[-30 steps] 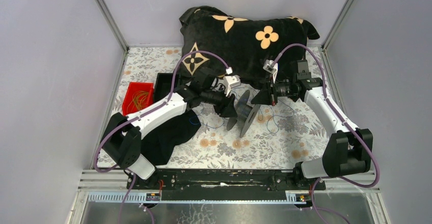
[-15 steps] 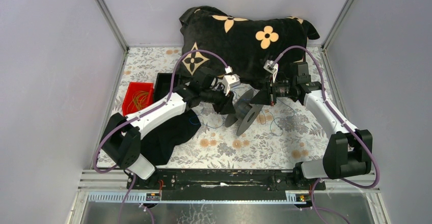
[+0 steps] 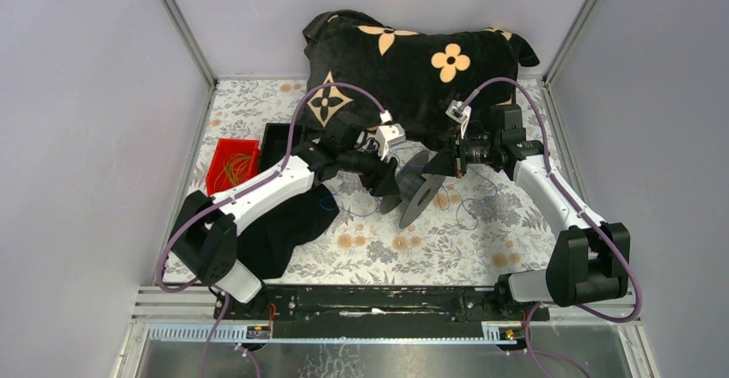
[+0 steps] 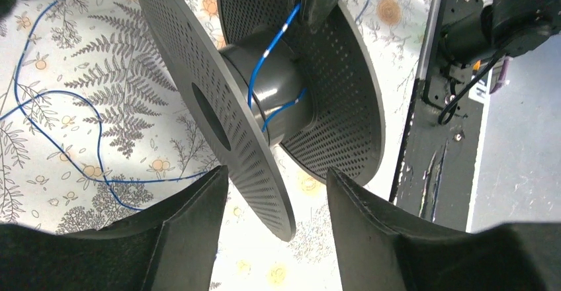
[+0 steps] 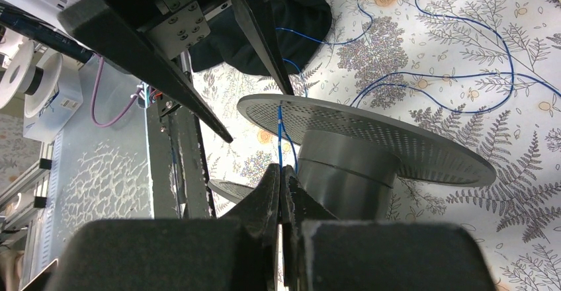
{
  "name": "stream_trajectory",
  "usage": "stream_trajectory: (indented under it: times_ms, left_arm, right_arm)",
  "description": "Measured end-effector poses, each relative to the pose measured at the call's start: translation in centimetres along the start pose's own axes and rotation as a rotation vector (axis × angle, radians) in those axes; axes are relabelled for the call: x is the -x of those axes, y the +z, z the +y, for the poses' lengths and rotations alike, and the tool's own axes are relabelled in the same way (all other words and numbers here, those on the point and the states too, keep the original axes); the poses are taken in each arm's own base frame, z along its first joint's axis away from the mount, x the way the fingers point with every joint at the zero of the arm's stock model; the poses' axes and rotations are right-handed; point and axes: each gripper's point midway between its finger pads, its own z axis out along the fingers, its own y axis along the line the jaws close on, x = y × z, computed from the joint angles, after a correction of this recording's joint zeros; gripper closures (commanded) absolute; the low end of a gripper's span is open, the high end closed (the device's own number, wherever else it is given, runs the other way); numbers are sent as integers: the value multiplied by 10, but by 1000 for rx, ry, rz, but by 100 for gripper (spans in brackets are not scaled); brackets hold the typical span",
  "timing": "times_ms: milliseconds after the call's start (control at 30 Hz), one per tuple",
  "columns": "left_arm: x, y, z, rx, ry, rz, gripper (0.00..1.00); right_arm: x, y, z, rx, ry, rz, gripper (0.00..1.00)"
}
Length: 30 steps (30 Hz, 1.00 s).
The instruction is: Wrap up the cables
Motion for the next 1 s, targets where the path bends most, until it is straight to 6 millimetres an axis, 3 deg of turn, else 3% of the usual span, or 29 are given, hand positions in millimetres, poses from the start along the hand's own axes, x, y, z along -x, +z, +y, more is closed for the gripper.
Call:
stream_trajectory:
  times_ms: [267, 1000]
  left_arm:
    - [21, 2, 3, 34, -62, -47, 38]
    - [22, 32, 17, 280, -118, -30, 59]
  right_arm:
    - [0, 0, -1, -8, 1, 2, 100]
    - [-1, 0, -2, -10, 0, 2, 100]
